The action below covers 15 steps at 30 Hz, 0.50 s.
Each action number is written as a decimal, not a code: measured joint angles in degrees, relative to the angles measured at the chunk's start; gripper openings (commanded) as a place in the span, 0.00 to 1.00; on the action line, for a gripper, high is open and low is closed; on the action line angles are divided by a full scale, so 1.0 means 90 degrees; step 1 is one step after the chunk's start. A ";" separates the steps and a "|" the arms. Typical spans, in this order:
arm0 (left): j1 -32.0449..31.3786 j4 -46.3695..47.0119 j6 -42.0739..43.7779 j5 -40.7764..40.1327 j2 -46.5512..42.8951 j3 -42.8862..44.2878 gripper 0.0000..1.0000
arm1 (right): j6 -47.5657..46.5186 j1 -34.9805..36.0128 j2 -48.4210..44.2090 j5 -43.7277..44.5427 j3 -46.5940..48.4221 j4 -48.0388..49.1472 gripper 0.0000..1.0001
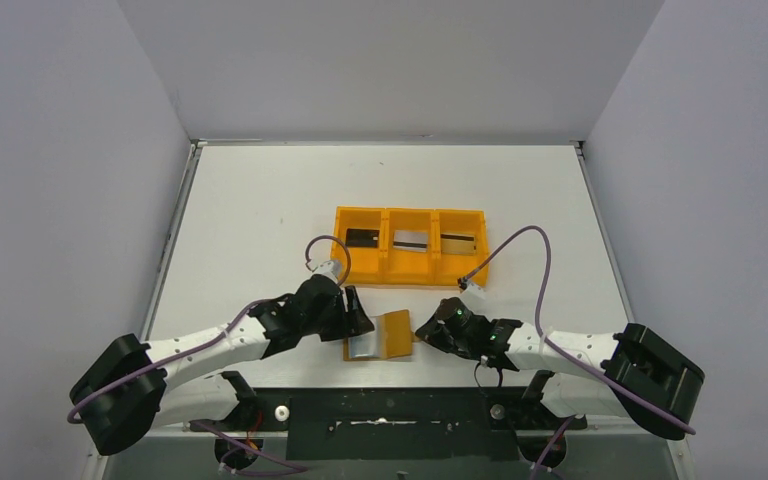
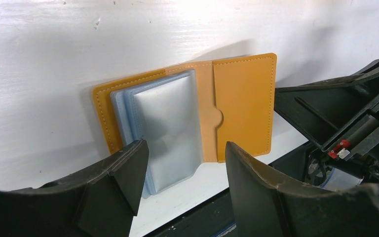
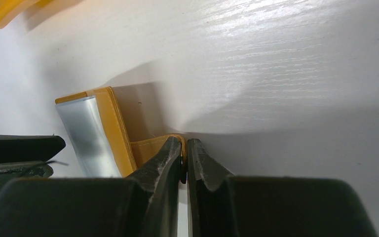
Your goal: Take the credit cards out of the card holder
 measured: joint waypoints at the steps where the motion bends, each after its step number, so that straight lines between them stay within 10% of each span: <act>1: 0.0000 0.0017 -0.0002 -0.0005 -0.0005 -0.0007 0.57 | 0.0002 0.0002 0.0000 -0.0002 -0.0002 0.0002 0.02; 15: 0.0000 0.0287 -0.0155 0.0039 0.0080 -0.0245 0.54 | 0.0068 -0.0041 0.0000 -0.0080 -0.0080 0.0172 0.03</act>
